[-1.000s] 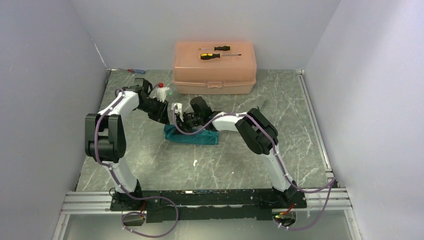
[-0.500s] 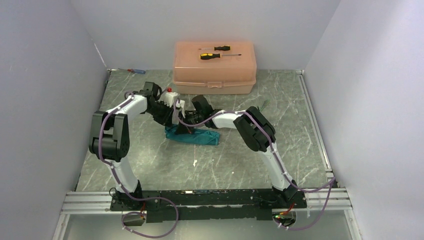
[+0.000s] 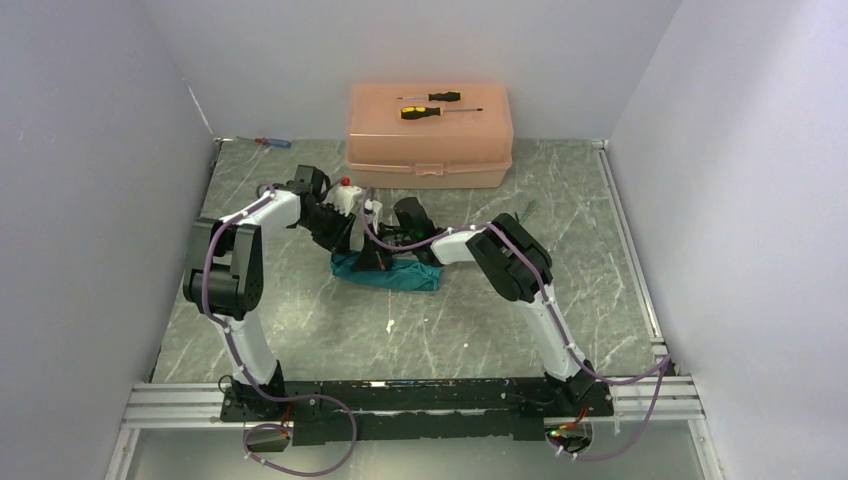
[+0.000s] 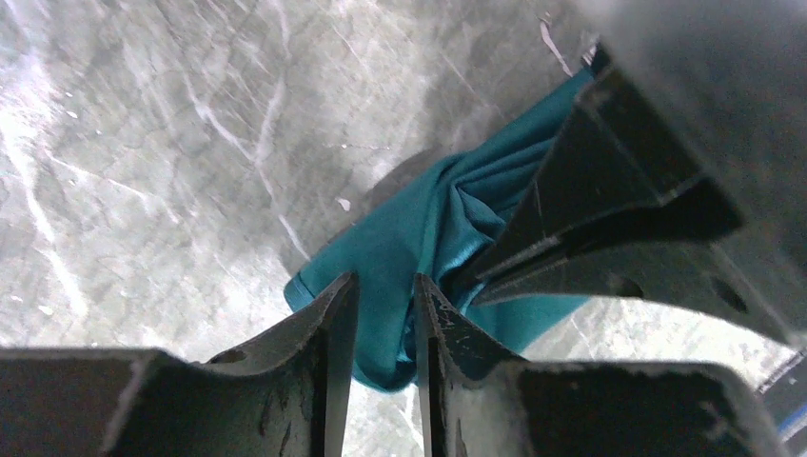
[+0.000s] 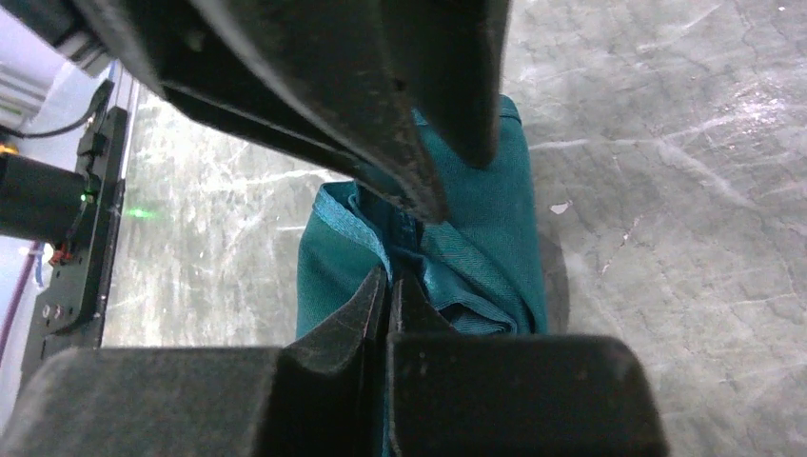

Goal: Fold the napkin into a case and place the utensils inside
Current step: Grasp the top corner of the smaller rectangle folded napkin from the folded napkin.

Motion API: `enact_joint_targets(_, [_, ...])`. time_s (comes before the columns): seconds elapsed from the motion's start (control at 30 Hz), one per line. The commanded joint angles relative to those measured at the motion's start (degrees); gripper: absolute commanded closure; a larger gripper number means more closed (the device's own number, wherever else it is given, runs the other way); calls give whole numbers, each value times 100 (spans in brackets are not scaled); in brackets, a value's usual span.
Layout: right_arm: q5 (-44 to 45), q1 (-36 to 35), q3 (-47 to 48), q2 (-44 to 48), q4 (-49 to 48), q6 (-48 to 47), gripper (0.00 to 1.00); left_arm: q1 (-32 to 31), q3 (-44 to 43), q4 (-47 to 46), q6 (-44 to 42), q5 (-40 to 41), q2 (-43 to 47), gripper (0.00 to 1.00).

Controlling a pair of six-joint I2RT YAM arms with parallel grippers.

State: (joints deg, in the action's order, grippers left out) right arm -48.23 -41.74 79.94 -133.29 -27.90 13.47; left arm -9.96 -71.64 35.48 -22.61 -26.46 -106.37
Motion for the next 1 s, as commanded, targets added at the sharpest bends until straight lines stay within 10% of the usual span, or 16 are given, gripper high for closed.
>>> enact_joint_targets(0.0, [192, 105, -77, 2, -347, 409, 100, 100, -308, 649, 56, -260, 253, 66])
enact_joint_targets(0.23, [205, 116, 11, 54, 237, 220, 100, 529, -1224, 1377, -254, -342, 783, 57])
enact_joint_targets(0.43, [471, 114, -93, 219, 472, -92, 100, 740, -1693, 1136, -344, 37, 1560, 7])
enact_joint_targets(0.53, [640, 101, -159, 288, 478, -182, 100, 738, -1915, 1241, -125, 447, 1437, 6])
enact_joint_targets(0.67, [844, 51, -160, 324, 445, -124, 100, 706, -1883, 2222, -1032, -1132, 1109, 8])
enact_joint_targets(0.97, [711, -38, -175, 295, 384, 153, 100, -643, 1663, -1472, -1321, -242, 2792, 15])
